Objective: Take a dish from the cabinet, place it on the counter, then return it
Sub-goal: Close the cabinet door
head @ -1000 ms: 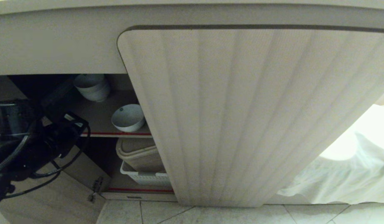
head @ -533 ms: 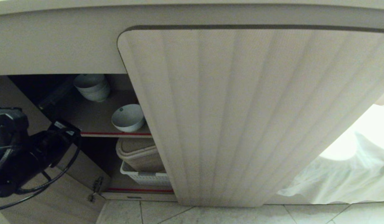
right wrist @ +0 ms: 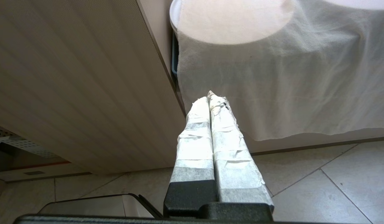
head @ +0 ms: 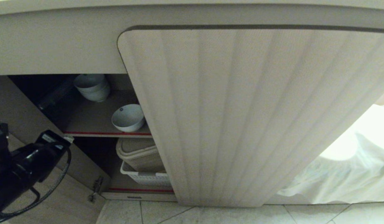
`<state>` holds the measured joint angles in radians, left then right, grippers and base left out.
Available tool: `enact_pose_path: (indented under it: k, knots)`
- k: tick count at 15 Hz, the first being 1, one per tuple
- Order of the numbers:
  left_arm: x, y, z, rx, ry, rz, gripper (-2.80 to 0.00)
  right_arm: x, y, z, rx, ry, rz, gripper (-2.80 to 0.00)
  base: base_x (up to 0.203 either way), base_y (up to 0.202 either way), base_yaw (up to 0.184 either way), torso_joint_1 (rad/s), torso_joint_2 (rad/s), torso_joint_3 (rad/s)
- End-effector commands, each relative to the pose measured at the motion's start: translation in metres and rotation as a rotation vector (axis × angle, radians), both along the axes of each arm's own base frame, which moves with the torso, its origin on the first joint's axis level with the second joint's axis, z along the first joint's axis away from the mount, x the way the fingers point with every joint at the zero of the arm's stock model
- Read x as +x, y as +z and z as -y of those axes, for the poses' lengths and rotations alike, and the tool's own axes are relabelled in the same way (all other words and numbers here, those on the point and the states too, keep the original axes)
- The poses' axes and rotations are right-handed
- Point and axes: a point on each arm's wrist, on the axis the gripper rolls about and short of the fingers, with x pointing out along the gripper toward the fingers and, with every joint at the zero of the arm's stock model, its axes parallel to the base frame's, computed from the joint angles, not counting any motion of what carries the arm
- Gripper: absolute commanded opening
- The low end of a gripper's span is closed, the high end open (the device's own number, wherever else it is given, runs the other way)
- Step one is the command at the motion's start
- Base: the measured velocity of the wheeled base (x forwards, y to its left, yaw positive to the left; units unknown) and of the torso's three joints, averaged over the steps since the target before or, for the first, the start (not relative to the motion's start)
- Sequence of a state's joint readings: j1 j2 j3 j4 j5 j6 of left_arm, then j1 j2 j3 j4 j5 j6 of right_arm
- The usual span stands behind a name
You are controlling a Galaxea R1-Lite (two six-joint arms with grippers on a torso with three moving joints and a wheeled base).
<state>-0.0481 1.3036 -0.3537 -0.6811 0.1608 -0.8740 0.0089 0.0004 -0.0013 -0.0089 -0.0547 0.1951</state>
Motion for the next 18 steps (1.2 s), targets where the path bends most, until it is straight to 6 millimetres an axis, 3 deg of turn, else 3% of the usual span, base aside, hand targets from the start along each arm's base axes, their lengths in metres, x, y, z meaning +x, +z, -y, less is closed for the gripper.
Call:
enact_pose_path:
  k: [1, 11, 18]
  knots:
    - [-0.016, 0.001, 0.0, 0.043, -0.02, 0.027, -2.8, 0.0, 0.0, 0.0, 0.001, 0.0, 0.001, -2.8, 0.0, 0.0, 0.0, 0.0, 0.0, 0.0]
    - [-0.074, 0.0, 0.002, 0.309, -0.137, 0.173, -2.8, 0.0, 0.0, 0.0, 0.001, 0.0, 0.001, -2.8, 0.0, 0.0, 0.0, 0.0, 0.0, 0.0]
    - [-0.095, -0.018, 0.0, 0.491, -0.169, 0.149, -2.8, 0.0, 0.0, 0.0, 0.001, 0.0, 0.001, -2.8, 0.0, 0.0, 0.0, 0.0, 0.0, 0.0]
